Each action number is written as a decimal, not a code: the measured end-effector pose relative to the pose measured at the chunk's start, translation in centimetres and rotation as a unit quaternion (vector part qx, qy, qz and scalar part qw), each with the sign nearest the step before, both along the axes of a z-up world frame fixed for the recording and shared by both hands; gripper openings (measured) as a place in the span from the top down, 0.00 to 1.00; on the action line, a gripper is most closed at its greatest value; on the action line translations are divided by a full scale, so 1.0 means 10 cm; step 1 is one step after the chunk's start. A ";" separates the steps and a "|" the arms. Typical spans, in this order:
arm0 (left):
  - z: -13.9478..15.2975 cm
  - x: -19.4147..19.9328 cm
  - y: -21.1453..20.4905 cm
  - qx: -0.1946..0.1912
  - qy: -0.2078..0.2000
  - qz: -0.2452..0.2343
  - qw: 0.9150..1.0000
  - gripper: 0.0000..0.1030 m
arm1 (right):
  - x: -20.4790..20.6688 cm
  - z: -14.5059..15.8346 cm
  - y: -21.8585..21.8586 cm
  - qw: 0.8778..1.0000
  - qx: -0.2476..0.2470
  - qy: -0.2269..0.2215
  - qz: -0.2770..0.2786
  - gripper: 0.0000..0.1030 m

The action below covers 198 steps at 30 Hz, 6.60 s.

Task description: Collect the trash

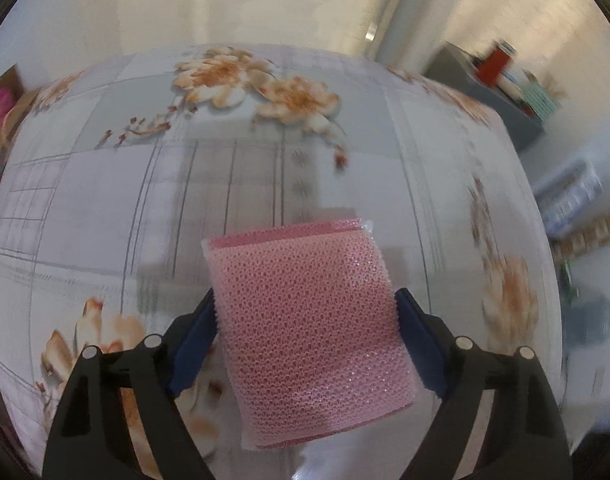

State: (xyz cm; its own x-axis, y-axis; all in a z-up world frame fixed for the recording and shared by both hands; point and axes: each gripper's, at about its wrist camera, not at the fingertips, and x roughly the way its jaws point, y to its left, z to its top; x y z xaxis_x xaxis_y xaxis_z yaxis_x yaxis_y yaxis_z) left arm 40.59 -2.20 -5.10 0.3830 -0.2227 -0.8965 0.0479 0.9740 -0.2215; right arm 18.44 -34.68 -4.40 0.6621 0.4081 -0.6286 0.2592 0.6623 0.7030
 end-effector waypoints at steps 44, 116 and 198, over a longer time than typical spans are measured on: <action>-0.03 -1.33 0.09 0.067 -0.089 -0.141 0.984 0.19 | -0.22 0.03 0.16 1.000 -0.013 0.021 0.011 0.93; -0.88 -1.85 -6.00 0.033 0.080 -0.471 0.878 0.17 | -1.98 -1.33 -3.33 0.920 0.009 0.096 -0.379 0.89; 0.77 -3.62 -0.72 0.060 -0.230 -0.105 0.966 0.05 | -2.23 0.74 0.85 0.846 -0.518 -0.001 -0.126 0.08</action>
